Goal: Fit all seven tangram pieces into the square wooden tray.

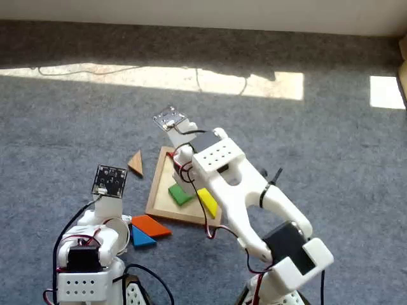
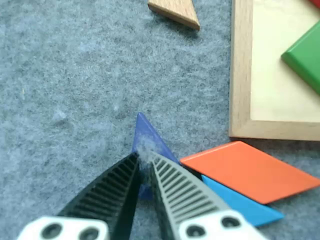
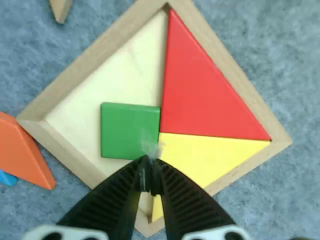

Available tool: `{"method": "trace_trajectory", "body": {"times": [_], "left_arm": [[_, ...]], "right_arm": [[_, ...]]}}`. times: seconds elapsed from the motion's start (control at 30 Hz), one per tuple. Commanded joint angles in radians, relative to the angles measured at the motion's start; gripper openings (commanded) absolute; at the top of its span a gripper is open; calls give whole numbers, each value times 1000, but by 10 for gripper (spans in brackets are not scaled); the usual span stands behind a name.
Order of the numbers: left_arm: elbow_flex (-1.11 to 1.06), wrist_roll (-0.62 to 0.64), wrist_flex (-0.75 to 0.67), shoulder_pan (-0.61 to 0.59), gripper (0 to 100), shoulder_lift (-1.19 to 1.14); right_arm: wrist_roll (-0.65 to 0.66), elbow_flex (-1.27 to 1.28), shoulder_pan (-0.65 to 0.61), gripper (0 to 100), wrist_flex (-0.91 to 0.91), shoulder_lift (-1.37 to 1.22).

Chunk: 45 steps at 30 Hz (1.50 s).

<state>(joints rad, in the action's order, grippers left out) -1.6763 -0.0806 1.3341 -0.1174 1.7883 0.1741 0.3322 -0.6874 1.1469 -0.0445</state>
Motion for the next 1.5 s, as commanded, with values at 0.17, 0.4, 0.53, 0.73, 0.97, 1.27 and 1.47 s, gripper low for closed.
{"method": "trace_trajectory", "body": {"times": [0.17,0.4,0.53,0.73,0.97,1.27,1.47], "left_arm": [[-19,9,6,-10,7,33],[-19,9,6,-10,7,33],[-19,9,6,-10,7,33],[-19,9,6,-10,7,33],[-19,9,6,-10,7,33],[-19,8,6,-8,7,33],[-19,8,6,-8,8,33]], "right_arm": [[2,197,21,6,-110,282],[2,252,48,6,-102,486],[2,302,131,6,-101,642],[2,426,277,9,-21,924],[9,595,452,9,62,1224],[11,828,599,10,58,1521],[11,958,650,10,54,1670]]}}
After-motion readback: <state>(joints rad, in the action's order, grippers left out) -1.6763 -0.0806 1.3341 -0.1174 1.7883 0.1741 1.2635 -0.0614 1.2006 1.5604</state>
